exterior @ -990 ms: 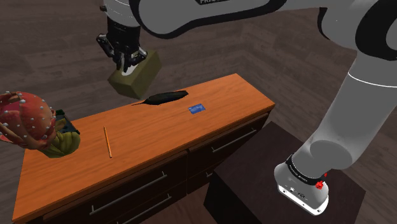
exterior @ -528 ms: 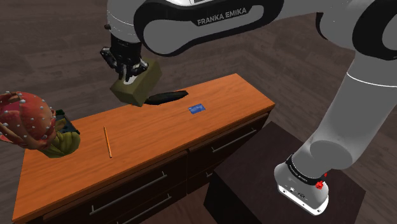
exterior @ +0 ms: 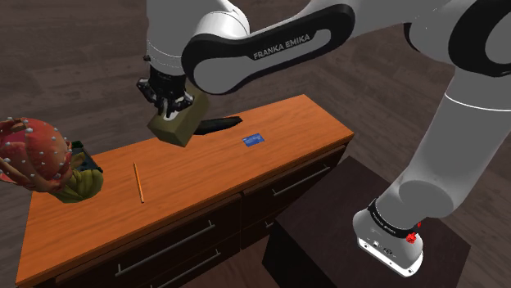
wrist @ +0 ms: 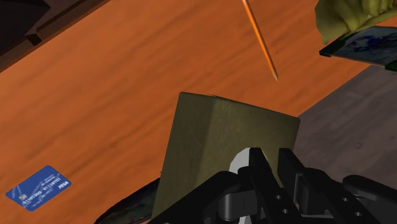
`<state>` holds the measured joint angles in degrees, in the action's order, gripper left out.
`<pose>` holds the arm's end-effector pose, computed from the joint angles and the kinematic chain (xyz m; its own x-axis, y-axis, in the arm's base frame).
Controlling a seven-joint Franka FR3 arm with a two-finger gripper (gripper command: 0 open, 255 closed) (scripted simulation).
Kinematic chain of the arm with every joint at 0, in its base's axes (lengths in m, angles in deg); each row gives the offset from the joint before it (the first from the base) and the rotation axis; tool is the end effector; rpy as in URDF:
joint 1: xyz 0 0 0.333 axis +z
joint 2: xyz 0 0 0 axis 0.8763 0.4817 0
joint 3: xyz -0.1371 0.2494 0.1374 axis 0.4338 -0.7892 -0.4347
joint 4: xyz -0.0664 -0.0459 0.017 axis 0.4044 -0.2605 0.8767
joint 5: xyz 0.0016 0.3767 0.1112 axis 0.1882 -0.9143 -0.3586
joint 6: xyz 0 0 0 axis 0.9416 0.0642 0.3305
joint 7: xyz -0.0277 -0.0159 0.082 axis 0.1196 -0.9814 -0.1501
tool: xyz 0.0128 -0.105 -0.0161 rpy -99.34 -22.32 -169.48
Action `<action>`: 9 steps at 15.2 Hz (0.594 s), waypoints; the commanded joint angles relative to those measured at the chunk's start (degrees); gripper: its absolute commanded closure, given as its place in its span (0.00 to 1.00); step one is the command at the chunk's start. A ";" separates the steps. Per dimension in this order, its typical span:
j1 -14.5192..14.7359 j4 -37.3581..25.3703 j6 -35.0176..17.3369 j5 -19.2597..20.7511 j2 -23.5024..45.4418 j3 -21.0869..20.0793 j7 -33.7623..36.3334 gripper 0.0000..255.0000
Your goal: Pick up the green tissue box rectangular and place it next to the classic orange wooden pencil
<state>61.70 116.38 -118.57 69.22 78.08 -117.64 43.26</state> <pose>0.5152 0.3958 0.5015 0.7152 -0.6797 0.1629 -0.5984 -0.7159 -0.3597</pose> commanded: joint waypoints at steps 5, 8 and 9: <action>0.54 2.94 -3.93 2.23 1.47 0.82 1.91 1.00; 0.86 4.25 -5.81 3.46 2.29 1.33 2.92 1.00; 0.98 4.66 -6.42 3.89 2.59 1.52 3.27 1.00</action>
<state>62.57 120.29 -124.19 72.71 80.58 -116.25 46.06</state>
